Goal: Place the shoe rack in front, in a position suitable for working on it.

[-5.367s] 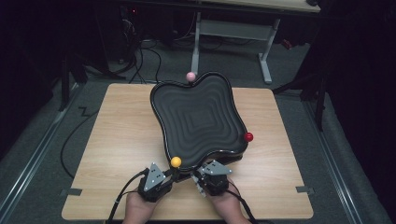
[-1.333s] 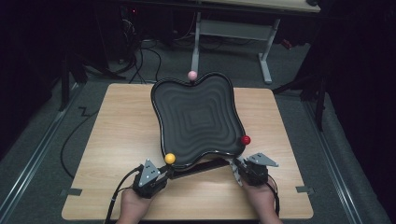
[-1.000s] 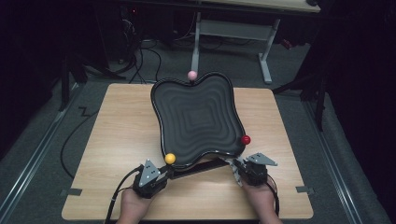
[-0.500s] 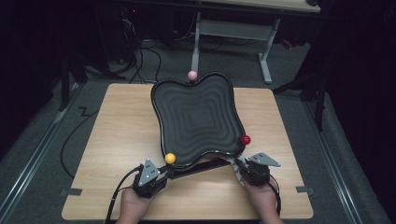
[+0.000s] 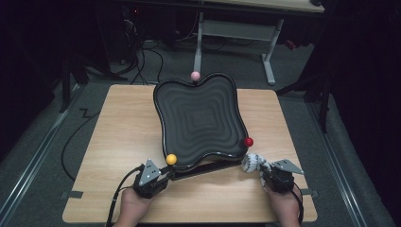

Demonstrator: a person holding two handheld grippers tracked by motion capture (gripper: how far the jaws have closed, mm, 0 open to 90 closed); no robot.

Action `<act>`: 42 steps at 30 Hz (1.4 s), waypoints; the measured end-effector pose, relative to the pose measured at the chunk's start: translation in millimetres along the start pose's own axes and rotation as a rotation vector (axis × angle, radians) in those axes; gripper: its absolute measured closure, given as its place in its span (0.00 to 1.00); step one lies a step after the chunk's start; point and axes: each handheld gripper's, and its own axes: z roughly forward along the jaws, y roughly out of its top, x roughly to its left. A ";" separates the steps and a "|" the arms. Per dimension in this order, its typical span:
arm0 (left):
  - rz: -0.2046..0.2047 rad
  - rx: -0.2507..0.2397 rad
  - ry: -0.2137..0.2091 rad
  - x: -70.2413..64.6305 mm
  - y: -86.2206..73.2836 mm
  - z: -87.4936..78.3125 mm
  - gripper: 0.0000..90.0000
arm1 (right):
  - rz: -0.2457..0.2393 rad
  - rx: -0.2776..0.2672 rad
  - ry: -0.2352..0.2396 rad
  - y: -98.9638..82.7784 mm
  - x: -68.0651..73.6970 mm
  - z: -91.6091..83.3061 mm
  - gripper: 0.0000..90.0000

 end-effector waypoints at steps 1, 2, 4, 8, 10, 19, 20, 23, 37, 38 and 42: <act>-0.002 0.001 0.002 0.7 -0.1 -0.4 0.83 | 0.024 -0.016 -0.014 0.5 -6.0 -2.7 0.87; -0.005 0.001 0.005 1.3 -0.2 -0.8 0.83 | 0.024 -0.016 -0.014 0.5 -6.0 -2.7 0.87; -0.006 0.002 0.011 2.1 -0.7 -1.9 0.83 | 0.037 -0.033 -0.024 1.6 -7.1 -3.4 0.87; -0.007 0.000 0.014 1.6 -1.3 -2.6 0.83 | 0.023 -0.035 0.017 3.9 2.5 0.5 0.87; -0.009 -0.003 0.016 1.3 -2.0 -3.0 0.83 | 0.004 -0.032 0.054 6.4 14.3 4.1 0.87; -0.011 -0.007 0.020 1.4 -3.6 -3.9 0.83 | 0.030 -0.152 0.151 30.1 44.3 -5.0 0.88; -0.012 -0.007 0.019 1.5 -3.7 -3.9 0.83 | 0.027 -0.150 0.155 29.7 44.0 -4.3 0.88; -0.012 -0.007 0.019 1.4 -3.8 -3.8 0.83 | 0.024 -0.059 0.181 18.5 42.6 10.1 0.88; -0.016 -0.006 0.017 1.7 -4.0 -3.8 0.83 | -0.009 -0.118 0.164 22.8 48.2 -2.7 0.87; -0.016 -0.005 0.017 1.7 -4.0 -3.8 0.83 | -0.021 -0.127 0.155 23.9 49.3 -5.2 0.87; -0.017 -0.005 0.017 1.7 -4.0 -3.8 0.83 | -0.036 -0.045 0.169 16.7 49.9 7.0 0.87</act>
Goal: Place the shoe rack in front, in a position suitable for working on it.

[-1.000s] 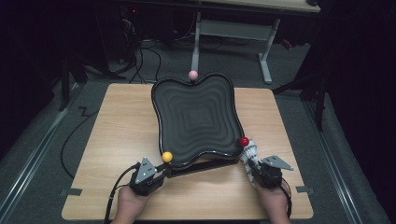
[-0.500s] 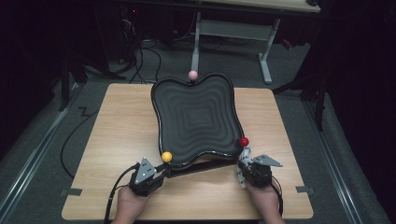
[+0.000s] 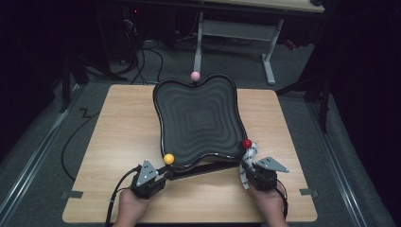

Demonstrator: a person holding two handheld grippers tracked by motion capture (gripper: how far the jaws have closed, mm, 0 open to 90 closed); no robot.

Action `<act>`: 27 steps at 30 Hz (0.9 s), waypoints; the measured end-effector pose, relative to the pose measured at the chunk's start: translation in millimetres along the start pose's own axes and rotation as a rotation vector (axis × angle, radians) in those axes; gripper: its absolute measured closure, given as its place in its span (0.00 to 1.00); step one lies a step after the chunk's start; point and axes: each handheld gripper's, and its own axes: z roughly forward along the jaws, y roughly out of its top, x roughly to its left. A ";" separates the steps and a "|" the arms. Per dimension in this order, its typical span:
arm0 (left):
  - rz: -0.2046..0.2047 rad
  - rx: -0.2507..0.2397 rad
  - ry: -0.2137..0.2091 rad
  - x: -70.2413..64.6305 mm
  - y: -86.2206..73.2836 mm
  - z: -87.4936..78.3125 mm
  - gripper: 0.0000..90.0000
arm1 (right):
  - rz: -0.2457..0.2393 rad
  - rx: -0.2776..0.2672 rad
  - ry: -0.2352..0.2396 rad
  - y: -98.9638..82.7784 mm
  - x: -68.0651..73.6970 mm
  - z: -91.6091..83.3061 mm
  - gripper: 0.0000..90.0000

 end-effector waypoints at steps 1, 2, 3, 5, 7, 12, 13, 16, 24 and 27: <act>0.000 0.000 -0.001 0.1 0.0 0.0 0.83 | 0.001 0.040 0.006 -4.1 -1.2 6.0 0.87; 0.000 0.001 -0.001 0.2 0.1 0.0 0.83 | 0.000 0.074 0.008 -8.4 -2.7 11.6 0.87; 0.000 0.001 -0.001 0.2 0.2 0.1 0.83 | 0.004 0.092 0.012 -11.4 -4.4 15.4 0.87; 0.001 0.001 -0.001 0.1 0.2 0.1 0.83 | 0.023 0.086 0.017 -9.8 -5.9 14.2 0.87; 0.001 0.001 -0.001 0.2 0.1 0.1 0.83 | 0.014 0.041 0.012 -3.8 -3.3 7.0 0.87; 0.001 0.002 0.000 0.0 0.0 0.0 0.83 | 0.001 -0.057 0.002 6.2 2.0 -9.0 0.87; 0.001 0.002 0.000 0.0 0.0 0.0 0.83 | -0.004 -0.021 0.012 1.7 0.7 -3.0 0.87; 0.000 0.002 -0.001 0.1 0.0 0.0 0.83 | -0.008 0.057 0.034 -5.1 -2.7 7.9 0.87; -0.001 0.005 -0.001 0.2 -0.4 -0.4 0.83 | 0.007 0.019 -0.056 -3.4 -22.2 -2.0 0.86; 0.000 0.007 -0.001 0.2 -0.5 -0.8 0.83 | 0.025 0.018 -0.130 -5.8 -40.7 -8.4 0.86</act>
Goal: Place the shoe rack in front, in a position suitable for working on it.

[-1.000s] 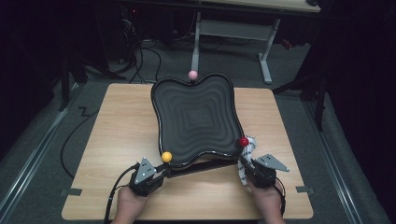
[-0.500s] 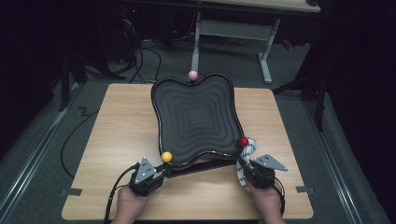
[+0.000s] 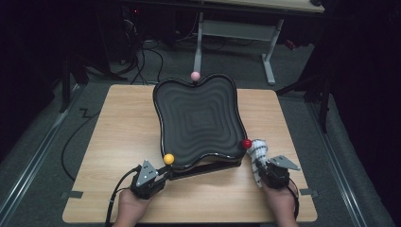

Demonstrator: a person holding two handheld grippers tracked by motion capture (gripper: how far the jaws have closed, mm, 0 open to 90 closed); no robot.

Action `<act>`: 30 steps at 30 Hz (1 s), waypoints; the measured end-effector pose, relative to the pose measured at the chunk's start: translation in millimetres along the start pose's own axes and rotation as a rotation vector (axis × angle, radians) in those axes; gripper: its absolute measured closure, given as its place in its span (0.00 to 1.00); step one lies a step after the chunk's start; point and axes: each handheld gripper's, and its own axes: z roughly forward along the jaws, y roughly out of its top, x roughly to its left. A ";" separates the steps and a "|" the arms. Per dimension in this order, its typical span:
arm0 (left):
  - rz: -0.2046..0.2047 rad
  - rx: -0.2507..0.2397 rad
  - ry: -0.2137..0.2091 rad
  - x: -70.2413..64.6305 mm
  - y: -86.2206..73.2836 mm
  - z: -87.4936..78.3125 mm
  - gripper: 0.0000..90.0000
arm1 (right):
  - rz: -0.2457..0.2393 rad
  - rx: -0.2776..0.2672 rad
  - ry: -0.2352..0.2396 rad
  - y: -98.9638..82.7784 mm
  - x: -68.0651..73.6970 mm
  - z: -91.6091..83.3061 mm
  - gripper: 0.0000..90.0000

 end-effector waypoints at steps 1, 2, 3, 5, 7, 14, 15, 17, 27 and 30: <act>0.000 0.000 0.000 0.1 0.0 0.0 0.83 | 0.014 0.002 -0.023 -1.5 -7.0 -0.6 0.86; 0.000 0.000 -0.001 0.2 0.0 0.1 0.83 | 0.029 0.005 -0.041 -3.1 -13.8 -0.7 0.86; -0.001 0.000 -0.002 0.3 0.0 0.1 0.83 | 0.035 0.012 -0.064 -4.9 -19.5 -0.3 0.85; -0.001 0.000 -0.002 0.3 0.0 0.1 0.83 | 0.033 0.042 -0.105 -9.8 -29.0 2.9 0.83; -0.001 0.001 -0.002 0.3 0.0 0.1 0.83 | 0.073 0.095 -0.103 -16.0 -36.0 10.1 0.75; -0.008 -0.002 -0.009 1.3 -0.7 -0.1 0.83 | 0.069 -0.038 -0.126 -1.4 -28.7 -7.7 0.45; -0.007 -0.003 -0.010 1.4 -0.8 0.0 0.83 | 0.043 -0.078 -0.121 2.7 -23.0 -14.2 0.46; -0.003 -0.001 -0.013 1.8 -0.8 -0.1 0.83 | 0.011 -0.128 -0.041 10.5 -9.1 -27.6 0.52; 0.010 0.008 -0.011 1.6 0.0 -0.5 0.83 | -0.029 -0.034 0.165 5.0 33.9 -0.1 0.52; 0.011 0.008 -0.009 1.3 -0.1 -0.2 0.83 | -0.037 -0.002 0.169 9.4 38.0 17.5 0.58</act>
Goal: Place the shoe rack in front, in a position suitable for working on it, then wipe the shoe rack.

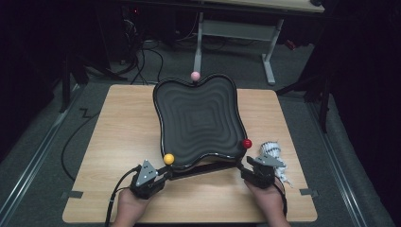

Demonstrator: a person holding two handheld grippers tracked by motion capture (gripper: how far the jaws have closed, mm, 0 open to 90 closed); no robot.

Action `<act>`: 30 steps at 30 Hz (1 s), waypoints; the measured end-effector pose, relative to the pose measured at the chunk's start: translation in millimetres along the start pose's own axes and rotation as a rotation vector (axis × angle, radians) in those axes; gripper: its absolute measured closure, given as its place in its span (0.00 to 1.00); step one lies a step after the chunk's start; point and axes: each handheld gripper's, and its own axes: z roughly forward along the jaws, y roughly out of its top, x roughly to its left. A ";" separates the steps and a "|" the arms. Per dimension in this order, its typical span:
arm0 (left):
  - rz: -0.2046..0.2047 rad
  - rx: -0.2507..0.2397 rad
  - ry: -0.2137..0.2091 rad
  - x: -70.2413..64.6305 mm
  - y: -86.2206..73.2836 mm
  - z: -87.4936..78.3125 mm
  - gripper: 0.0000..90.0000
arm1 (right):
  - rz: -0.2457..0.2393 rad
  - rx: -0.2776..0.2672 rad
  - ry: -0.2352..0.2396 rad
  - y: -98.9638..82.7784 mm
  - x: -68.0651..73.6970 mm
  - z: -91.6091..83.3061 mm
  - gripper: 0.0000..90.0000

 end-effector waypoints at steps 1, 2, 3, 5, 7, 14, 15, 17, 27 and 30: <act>0.001 0.000 0.000 0.1 -0.1 0.2 0.83 | 0.000 0.000 0.000 0.0 0.0 0.0 0.58; 0.002 0.000 -0.002 0.3 -0.2 0.4 0.83 | -0.004 0.006 0.000 0.6 0.6 2.9 0.62; 0.005 0.000 -0.003 0.6 -0.3 0.7 0.82 | -0.023 0.010 -0.009 0.6 3.1 5.5 0.72; 0.009 0.004 0.010 1.5 -0.5 1.8 0.82 | -0.038 0.008 -0.024 0.6 5.7 6.0 0.81; 0.006 0.006 0.022 6.2 -0.8 2.7 0.82 | -0.046 0.005 -0.023 0.8 6.1 5.6 0.83; -0.046 -0.018 0.102 33.3 -1.5 9.9 0.82 | -0.086 -0.005 0.003 3.1 19.7 10.5 0.83; -0.057 -0.023 0.106 36.7 -2.0 10.7 0.82 | -0.089 -0.007 0.005 3.4 22.1 11.8 0.83; -0.063 -0.031 0.110 39.5 -2.9 11.4 0.82 | -0.097 -0.010 0.000 3.8 26.0 13.5 0.83; -0.050 -0.023 0.123 39.1 -2.9 12.4 0.81 | -0.097 -0.015 -0.005 2.4 26.9 13.4 0.83; -0.048 -0.008 0.149 39.4 -4.0 12.0 0.71 | -0.096 -0.016 -0.001 2.0 27.2 12.8 0.79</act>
